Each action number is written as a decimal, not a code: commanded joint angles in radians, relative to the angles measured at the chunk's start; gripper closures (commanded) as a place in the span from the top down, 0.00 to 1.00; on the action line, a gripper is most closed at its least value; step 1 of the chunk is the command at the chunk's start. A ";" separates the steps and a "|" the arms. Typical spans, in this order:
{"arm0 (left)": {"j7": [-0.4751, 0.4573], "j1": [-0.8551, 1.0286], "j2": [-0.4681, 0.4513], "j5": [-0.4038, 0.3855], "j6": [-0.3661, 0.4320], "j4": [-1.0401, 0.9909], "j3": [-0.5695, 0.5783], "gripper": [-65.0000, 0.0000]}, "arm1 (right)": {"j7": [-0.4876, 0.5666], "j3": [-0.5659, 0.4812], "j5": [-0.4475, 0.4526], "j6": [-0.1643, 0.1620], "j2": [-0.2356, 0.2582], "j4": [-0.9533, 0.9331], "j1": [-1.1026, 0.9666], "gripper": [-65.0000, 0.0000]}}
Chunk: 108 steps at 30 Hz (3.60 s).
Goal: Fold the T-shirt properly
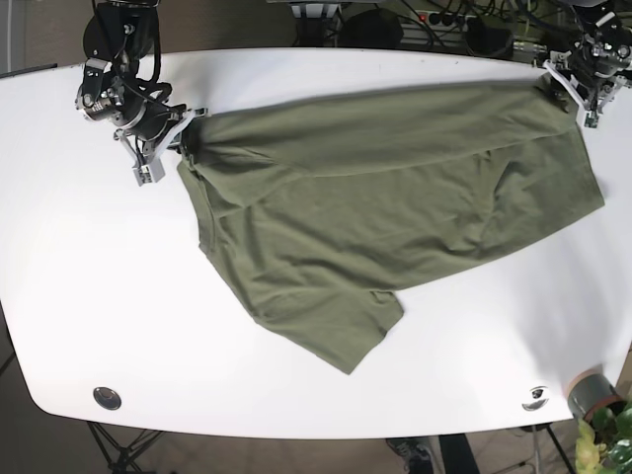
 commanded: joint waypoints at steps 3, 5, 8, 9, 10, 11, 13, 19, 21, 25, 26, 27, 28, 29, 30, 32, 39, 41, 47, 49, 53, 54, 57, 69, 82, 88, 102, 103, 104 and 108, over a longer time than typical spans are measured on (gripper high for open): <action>-0.016 -0.049 -0.038 0.072 0.002 0.014 0.036 0.34 | -0.006 0.059 0.000 0.000 0.009 0.036 -0.045 0.05; -0.016 -0.056 -0.041 0.104 0.002 0.019 0.052 0.34 | -0.006 0.089 0.000 0.000 0.008 0.064 -0.073 0.05; -0.016 -0.059 -0.055 0.124 0.002 0.020 0.076 0.34 | -0.008 0.101 0.000 0.000 0.008 0.105 -0.116 0.05; -0.016 -0.059 -0.066 0.124 0.002 0.020 0.084 0.34 | -0.008 0.104 0.000 0.000 0.008 0.114 -0.127 0.05; -0.016 -0.059 -0.078 0.121 0.002 0.020 0.094 0.34 | -0.009 0.113 0.002 0.000 0.008 0.130 -0.142 0.05; -0.016 -0.059 -0.089 0.121 0.002 0.020 0.107 0.34 | -0.009 0.122 0.002 0.000 0.006 0.148 -0.164 0.05; -0.016 -0.059 -0.099 0.121 0.002 0.020 0.114 0.34 | -0.009 0.130 0.002 0.000 0.005 0.171 -0.197 0.05; -0.016 -0.056 -0.130 0.122 0.002 0.020 0.113 0.34 | -0.008 0.133 0.037 0.000 -0.011 0.203 -0.283 0.05; -0.016 -0.055 -0.139 0.122 0.002 0.020 0.113 0.34 | -0.008 0.133 0.063 0.000 -0.011 0.205 -0.305 0.05; -0.016 -0.052 -0.141 0.122 0.002 0.034 0.107 0.34 | -0.008 0.133 0.083 -0.005 -0.015 0.205 -0.322 0.05; -0.014 -0.050 -0.145 0.124 0.002 0.053 0.094 0.34 | -0.008 0.133 0.083 -0.005 -0.015 0.211 -0.325 0.05; -0.014 -0.041 -0.147 0.124 0.002 0.071 0.081 0.34 | -0.008 0.133 0.078 -0.005 -0.015 0.214 -0.331 0.05; -0.014 -0.021 -0.147 0.124 0.002 0.089 0.064 0.34 | -0.008 0.133 0.075 -0.005 -0.015 0.217 -0.335 0.05; -0.014 -0.010 -0.147 0.124 0.002 0.105 0.055 0.34 | -0.008 0.133 0.081 -0.005 -0.015 0.219 -0.338 0.05; -0.014 -0.004 -0.147 0.122 0.002 0.116 0.052 0.34 | -0.008 0.133 0.081 -0.005 -0.015 0.219 -0.340 0.05; -0.014 0.005 -0.147 0.122 0.002 0.134 0.048 0.34 | -0.008 0.133 0.080 -0.005 -0.015 0.219 -0.337 0.05; -0.014 0.054 -0.144 0.118 0.002 0.146 -0.022 0.34 | -0.005 0.133 0.074 -0.005 -0.015 0.217 -0.334 0.05; -0.014 0.054 -0.142 0.118 0.002 0.146 -0.039 0.34 | -0.005 0.133 0.074 -0.005 -0.015 0.217 -0.334 0.05; -0.014 0.056 -0.141 0.118 0.002 0.145 -0.057 0.34 | -0.003 0.133 0.074 -0.005 -0.015 0.217 -0.335 0.05; -0.014 0.053 -0.133 0.116 0.002 0.145 -0.056 0.34 | -0.003 0.133 0.074 -0.006 -0.015 0.217 -0.334 0.06; -0.014 -0.004 -0.086 0.101 0.002 0.145 -0.057 0.34 | 0.007 0.133 0.080 -0.008 -0.017 0.217 -0.329 0.29; -0.014 -0.021 -0.078 0.099 0.002 0.145 -0.057 0.35 | 0.014 0.133 0.080 -0.008 -0.017 0.219 -0.325 0.38; -0.014 -0.056 -0.058 0.099 0.002 0.145 -0.056 0.45 | 0.021 0.133 0.077 -0.008 -0.017 0.219 -0.314 0.60; -0.014 -0.202 -0.006 0.102 0.002 0.142 -0.056 0.61 | 0.014 0.185 0.072 -0.008 -0.011 0.219 -0.210 0.70; -0.014 -0.296 -0.006 0.104 0.002 0.140 -0.013 0.61 | -0.042 0.173 -0.106 -0.002 -0.017 0.209 0.033 0.70; -0.014 -0.345 -0.006 0.104 0.002 0.139 0.004 0.61 | -0.043 0.121 -0.130 -0.006 -0.012 0.137 0.157 0.70; -0.020 -0.475 -0.006 0.104 0.002 0.137 0.151 0.61 | 0.029 -0.008 -0.178 -0.006 -0.011 -0.191 0.447 0.70; -0.020 -0.481 -0.006 0.104 0.002 0.137 0.160 0.61 | 0.047 -0.017 -0.178 -0.008 -0.011 -0.228 0.470 0.70; -0.022 -0.486 -0.006 0.104 0.002 0.129 0.170 0.61 | 0.060 -0.017 -0.178 -0.008 -0.009 -0.265 0.495 0.70; -0.040 -0.518 -0.006 0.102 0.002 0.079 0.196 0.61 | 0.107 -0.019 -0.178 -0.008 -0.009 -0.400 0.582 0.70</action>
